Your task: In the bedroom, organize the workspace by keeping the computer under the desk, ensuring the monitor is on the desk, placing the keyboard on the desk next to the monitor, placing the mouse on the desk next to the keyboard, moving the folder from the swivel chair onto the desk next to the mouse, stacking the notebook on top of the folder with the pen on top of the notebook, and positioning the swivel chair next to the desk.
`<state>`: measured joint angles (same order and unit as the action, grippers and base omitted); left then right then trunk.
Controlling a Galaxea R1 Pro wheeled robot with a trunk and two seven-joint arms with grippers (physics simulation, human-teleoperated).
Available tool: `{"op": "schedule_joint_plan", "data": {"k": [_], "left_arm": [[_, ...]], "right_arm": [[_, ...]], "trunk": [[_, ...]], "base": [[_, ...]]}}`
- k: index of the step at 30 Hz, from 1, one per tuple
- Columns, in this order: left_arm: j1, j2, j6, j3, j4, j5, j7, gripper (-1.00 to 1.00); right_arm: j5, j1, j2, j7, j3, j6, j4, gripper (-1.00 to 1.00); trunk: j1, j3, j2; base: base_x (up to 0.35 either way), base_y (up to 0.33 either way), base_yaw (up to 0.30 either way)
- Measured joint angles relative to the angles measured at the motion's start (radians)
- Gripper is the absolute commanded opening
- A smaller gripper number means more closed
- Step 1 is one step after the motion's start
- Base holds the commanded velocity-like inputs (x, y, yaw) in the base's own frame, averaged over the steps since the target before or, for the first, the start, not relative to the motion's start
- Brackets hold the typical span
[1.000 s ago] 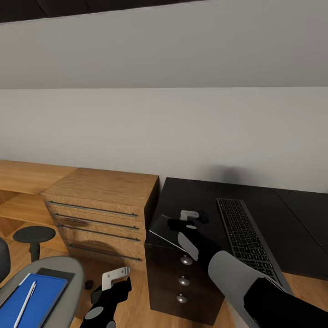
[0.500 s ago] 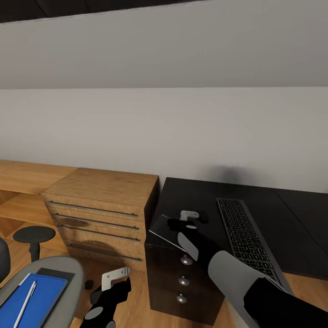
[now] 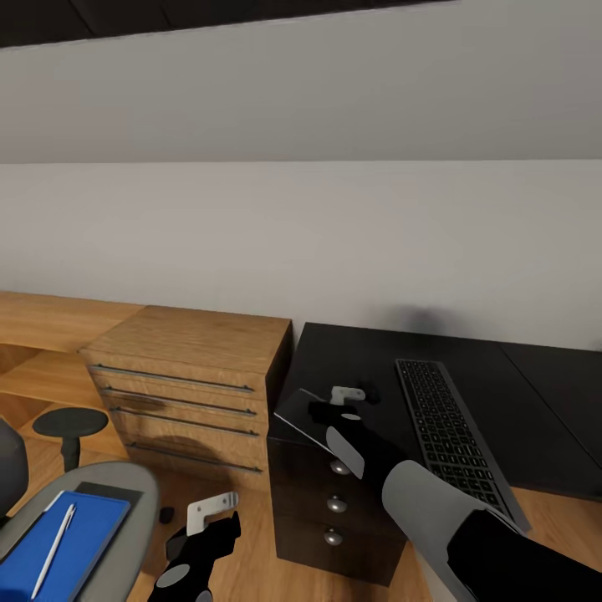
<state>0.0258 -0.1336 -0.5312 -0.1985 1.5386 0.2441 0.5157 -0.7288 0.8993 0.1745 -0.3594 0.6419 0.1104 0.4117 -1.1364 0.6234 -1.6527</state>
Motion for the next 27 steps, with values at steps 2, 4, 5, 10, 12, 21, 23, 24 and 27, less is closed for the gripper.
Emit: {"op": "schedule_joint_plan", "data": {"k": [2,4,5,10,12,21,23,24,27], "left_arm": [[0.000,0.000,0.000,0.000,0.000,0.000,0.000,1.00],[0.000,0.000,0.000,0.000,0.000,0.000,0.000,1.00],[0.000,0.000,0.000,0.000,0.000,0.000,0.000,1.00],[0.000,0.000,0.000,0.000,0.000,0.000,0.000,1.00],[0.000,0.000,0.000,0.000,0.000,0.000,0.000,1.00],[0.000,0.000,0.000,0.000,0.000,0.000,0.000,1.00],[0.000,0.000,0.000,0.000,0.000,0.000,0.000,1.00],[0.000,0.000,0.000,0.000,0.000,0.000,0.000,1.00],[0.000,0.000,0.000,0.000,0.000,0.000,0.000,1.00]], "right_arm": [[0.000,0.000,0.000,0.000,0.000,0.000,0.000,1.00],[0.000,0.000,0.000,0.000,0.000,0.000,0.000,1.00],[0.000,0.000,0.000,0.000,0.000,0.000,0.000,1.00],[0.000,0.000,0.000,0.000,0.000,0.000,0.000,1.00],[0.001,0.000,0.000,0.000,0.000,0.000,0.000,1.00],[0.001,0.001,0.000,0.000,0.000,0.000,-0.001,1.00],[0.002,0.000,0.000,0.000,0.000,0.000,-0.001,1.00],[0.002,0.000,0.000,0.000,0.000,0.000,-0.001,1.00],[0.003,0.000,0.000,0.000,0.001,0.000,-0.001,1.00]], "trunk": [[0.000,0.000,0.000],[0.000,0.000,0.000],[0.000,0.000,0.000],[0.000,0.000,0.000],[0.000,0.000,0.000],[0.000,0.000,0.000],[0.000,0.000,0.000],[0.000,0.000,0.000],[0.000,0.000,0.000]], "base": [[-0.018,0.000,0.000],[-0.013,0.000,0.000],[-0.028,0.000,0.000],[-0.150,0.000,0.000],[-0.212,0.000,0.000],[-0.053,0.000,0.000],[-0.007,0.000,0.000],[-0.004,0.000,0.000],[-0.002,0.000,0.000]]}}
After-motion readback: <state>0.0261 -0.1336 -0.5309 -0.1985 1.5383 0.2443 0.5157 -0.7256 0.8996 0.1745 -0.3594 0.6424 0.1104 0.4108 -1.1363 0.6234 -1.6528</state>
